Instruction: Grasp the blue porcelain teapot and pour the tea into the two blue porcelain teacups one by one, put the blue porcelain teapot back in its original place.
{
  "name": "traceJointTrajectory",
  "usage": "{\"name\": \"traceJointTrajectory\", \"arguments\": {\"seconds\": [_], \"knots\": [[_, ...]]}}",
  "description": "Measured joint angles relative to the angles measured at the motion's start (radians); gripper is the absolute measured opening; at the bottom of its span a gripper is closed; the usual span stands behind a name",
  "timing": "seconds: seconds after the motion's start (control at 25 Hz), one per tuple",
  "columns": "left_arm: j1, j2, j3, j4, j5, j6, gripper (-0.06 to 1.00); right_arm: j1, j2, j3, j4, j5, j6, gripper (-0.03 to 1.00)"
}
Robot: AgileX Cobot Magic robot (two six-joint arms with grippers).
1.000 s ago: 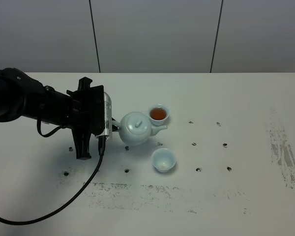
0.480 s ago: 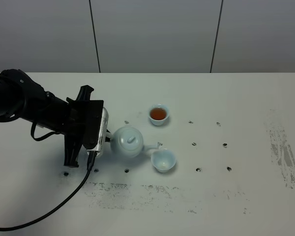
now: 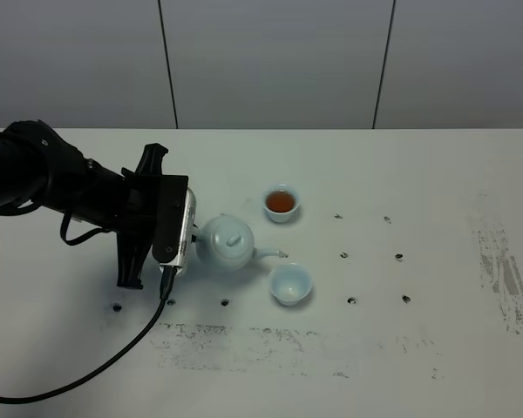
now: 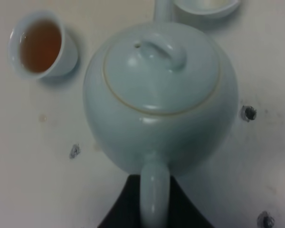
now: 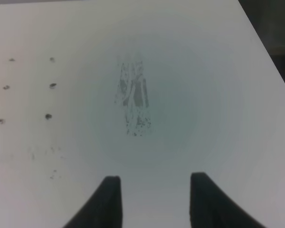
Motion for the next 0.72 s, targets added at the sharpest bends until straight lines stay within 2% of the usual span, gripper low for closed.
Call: {"name": "traceJointTrajectory", "arguments": {"seconds": [0.2, 0.48, 0.72], "knots": [[-0.028, 0.0, 0.0, 0.036, -0.01, 0.0, 0.11, 0.0, 0.0, 0.0, 0.0, 0.0, 0.0, 0.35], [-0.057, 0.0, 0.0, 0.126, -0.051, 0.0, 0.11, 0.0, 0.0, 0.0, 0.0, 0.0, 0.0, 0.35], [-0.101, 0.0, 0.0, 0.187, -0.113, 0.0, 0.11, 0.0, 0.0, 0.0, 0.0, 0.0, -0.001, 0.35]]}}
